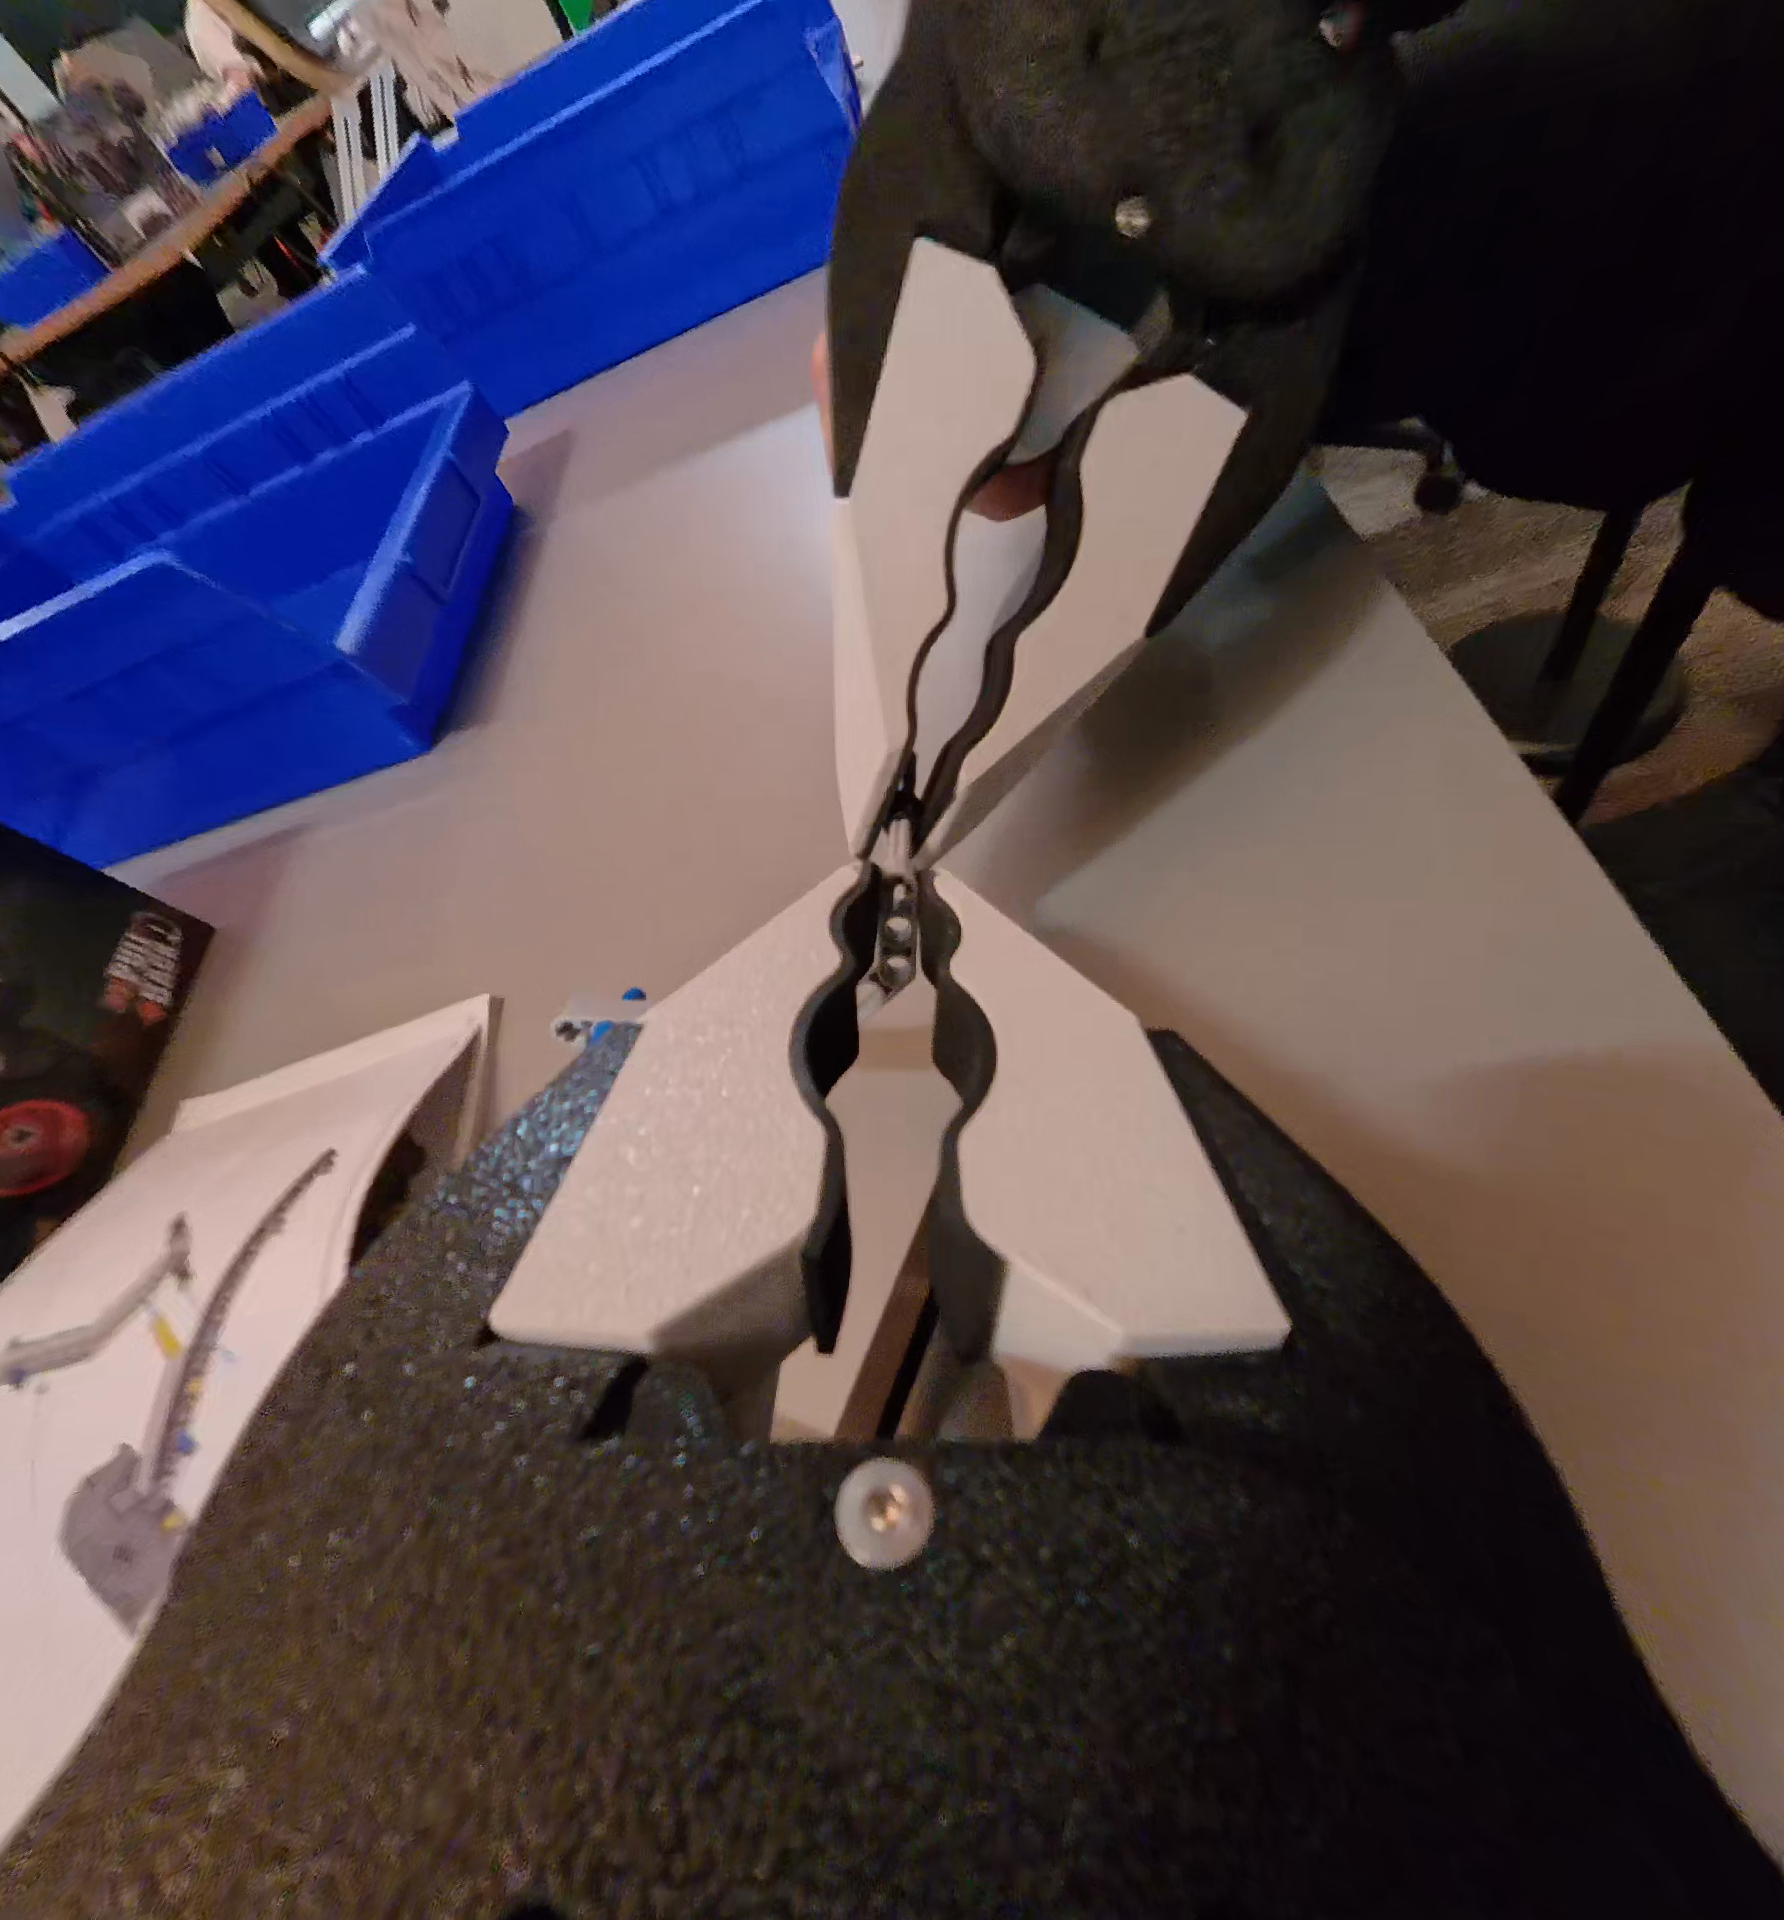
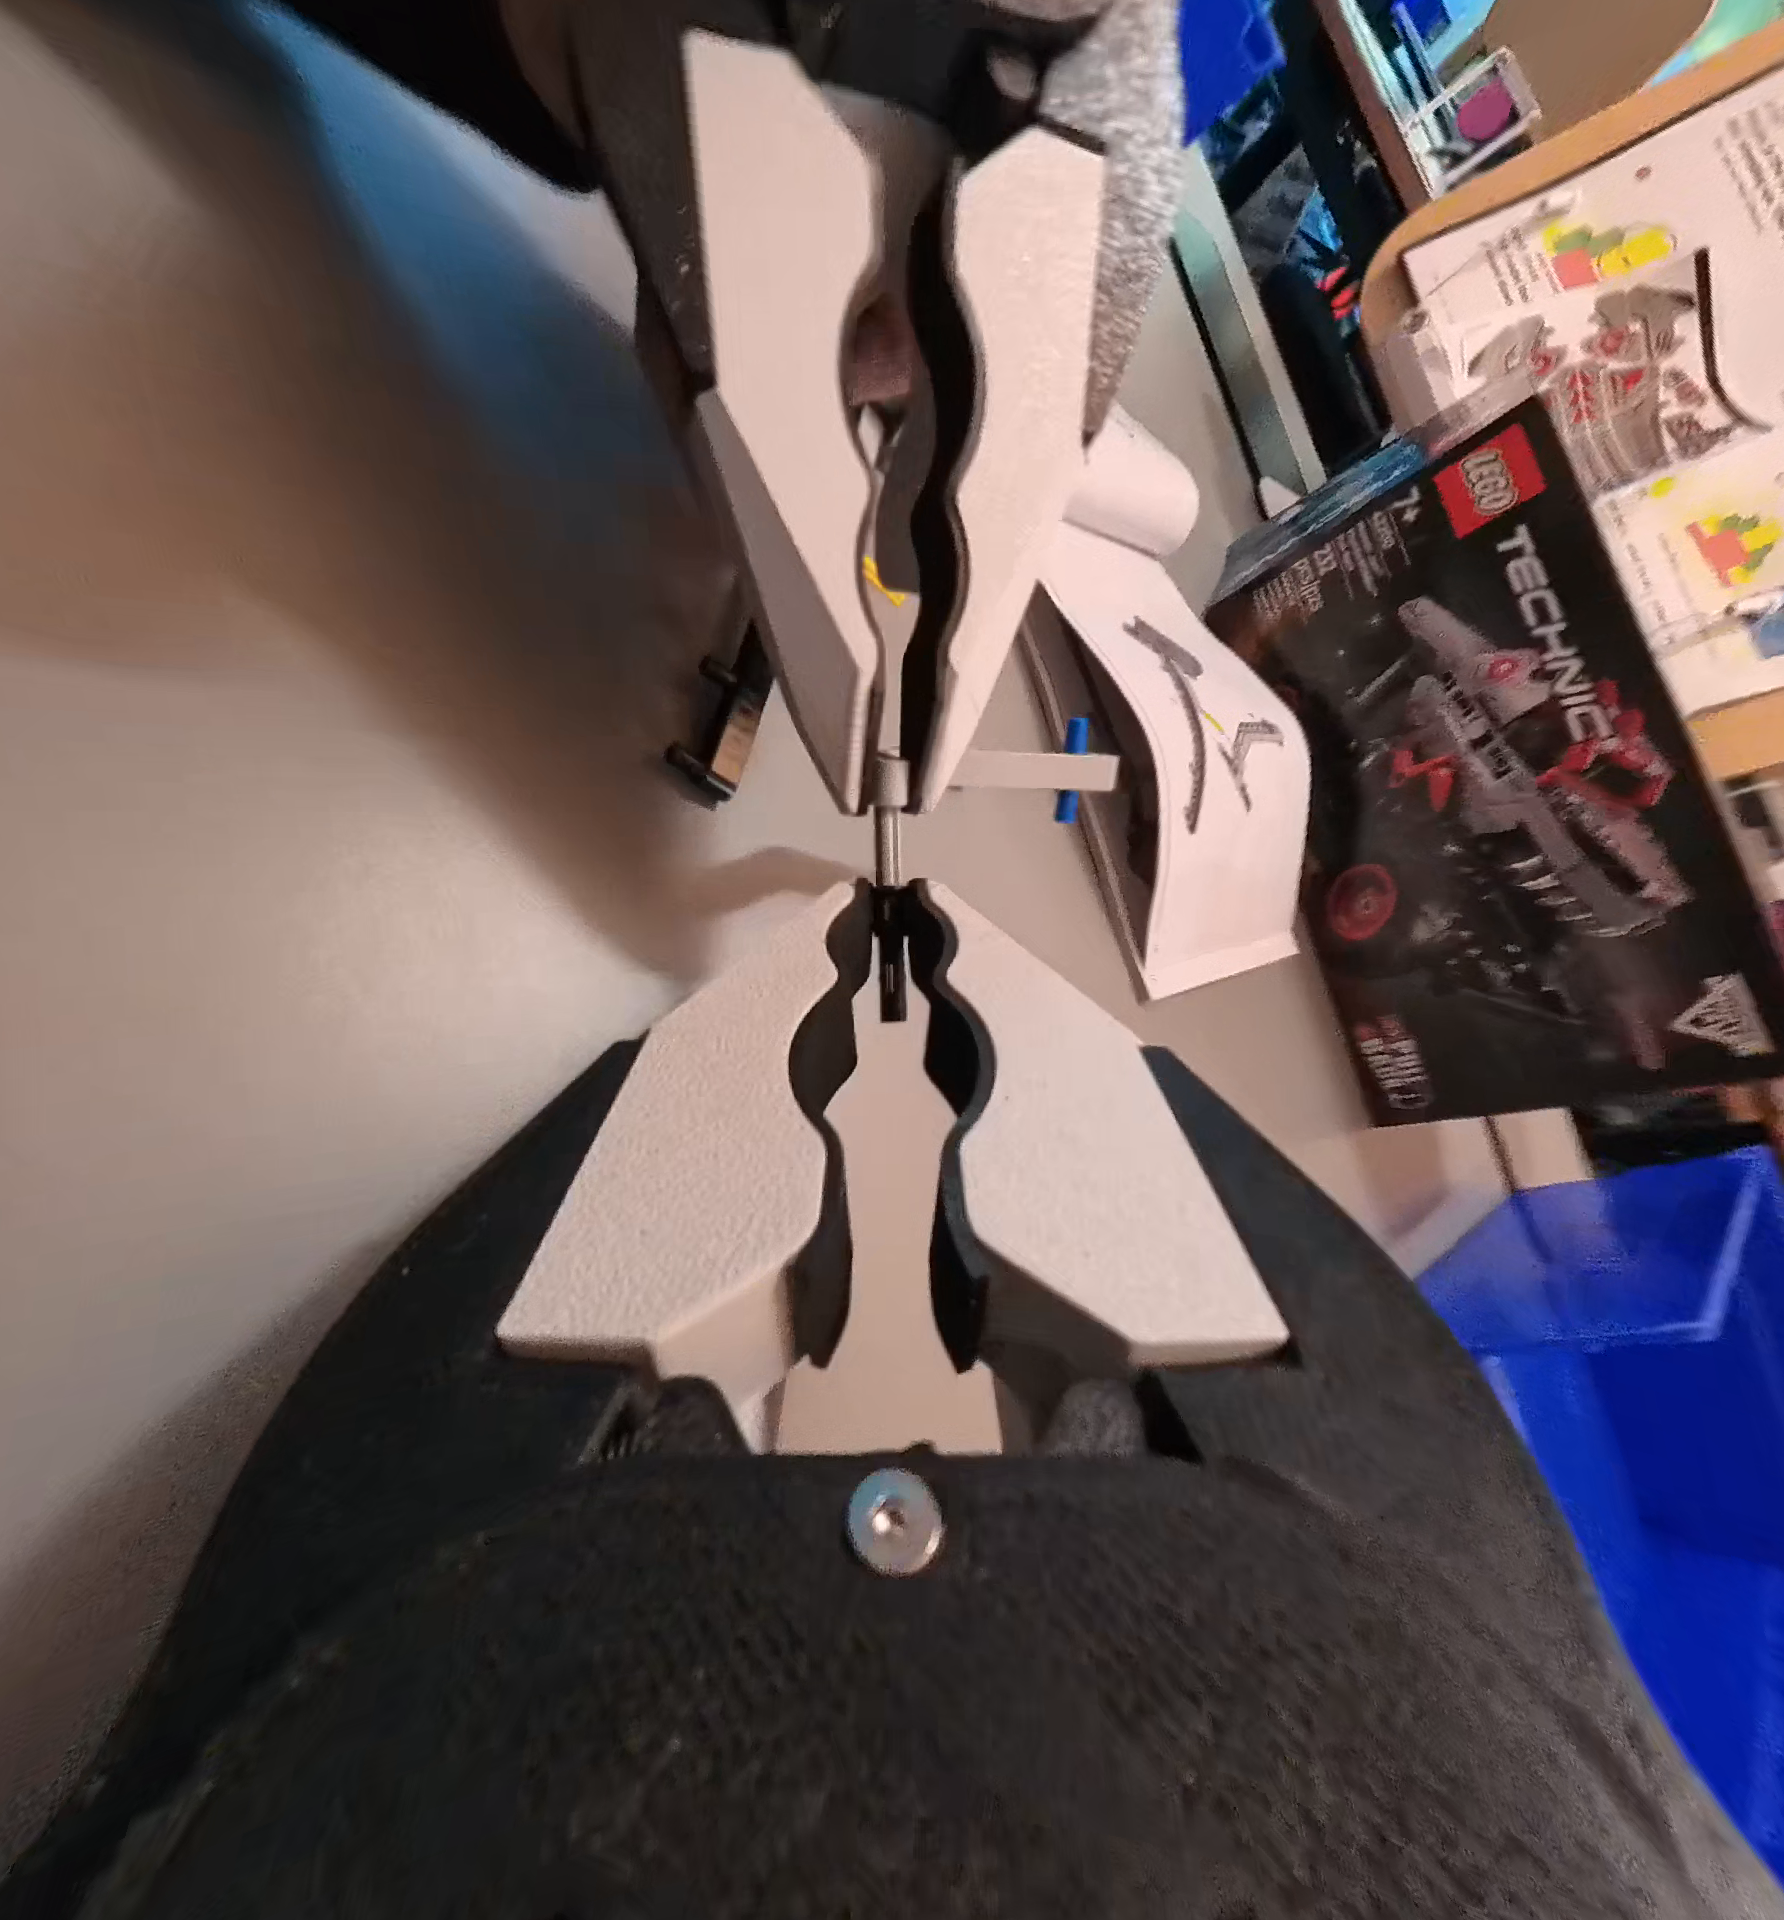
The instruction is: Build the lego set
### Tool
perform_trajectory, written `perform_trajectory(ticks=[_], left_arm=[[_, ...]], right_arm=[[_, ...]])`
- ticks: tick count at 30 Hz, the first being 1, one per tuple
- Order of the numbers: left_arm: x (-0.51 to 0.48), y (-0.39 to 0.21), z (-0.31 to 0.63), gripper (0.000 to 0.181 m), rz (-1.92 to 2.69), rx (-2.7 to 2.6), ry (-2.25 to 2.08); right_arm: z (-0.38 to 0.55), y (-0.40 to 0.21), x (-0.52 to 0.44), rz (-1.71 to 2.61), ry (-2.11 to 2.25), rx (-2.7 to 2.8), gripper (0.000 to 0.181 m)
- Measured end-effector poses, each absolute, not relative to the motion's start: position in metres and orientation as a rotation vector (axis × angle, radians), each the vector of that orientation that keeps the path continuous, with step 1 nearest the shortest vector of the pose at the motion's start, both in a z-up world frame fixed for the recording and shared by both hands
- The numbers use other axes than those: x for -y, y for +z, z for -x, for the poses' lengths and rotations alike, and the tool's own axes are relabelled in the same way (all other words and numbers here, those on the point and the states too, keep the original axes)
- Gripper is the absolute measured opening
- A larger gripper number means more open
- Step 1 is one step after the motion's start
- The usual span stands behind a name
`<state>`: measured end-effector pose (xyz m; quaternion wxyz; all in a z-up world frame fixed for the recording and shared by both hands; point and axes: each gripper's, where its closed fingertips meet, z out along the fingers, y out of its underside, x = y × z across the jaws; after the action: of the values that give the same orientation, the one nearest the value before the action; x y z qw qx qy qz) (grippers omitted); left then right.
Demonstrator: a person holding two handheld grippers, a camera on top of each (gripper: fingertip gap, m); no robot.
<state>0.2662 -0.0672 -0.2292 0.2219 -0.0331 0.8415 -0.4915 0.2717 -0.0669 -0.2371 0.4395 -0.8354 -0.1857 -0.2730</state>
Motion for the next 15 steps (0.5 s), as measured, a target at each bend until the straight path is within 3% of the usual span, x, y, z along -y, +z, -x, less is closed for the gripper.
perform_trajectory(ticks=[1,6,15], left_arm=[[0.067,-0.23,-0.266,0.005,0.128,-2.341,-1.385],[0.068,-0.206,-0.258,0.004,0.254,-2.3,-1.693],[0.065,-0.204,-0.266,0.005,0.105,-2.274,-1.408]], right_arm=[[-0.272,-0.238,0.067,2.076,-0.719,0.492,0.004],[-0.263,-0.218,0.065,1.939,-0.597,0.418,0.004],[-0.27,-0.212,0.064,2.01,-0.618,0.368,0.003]])
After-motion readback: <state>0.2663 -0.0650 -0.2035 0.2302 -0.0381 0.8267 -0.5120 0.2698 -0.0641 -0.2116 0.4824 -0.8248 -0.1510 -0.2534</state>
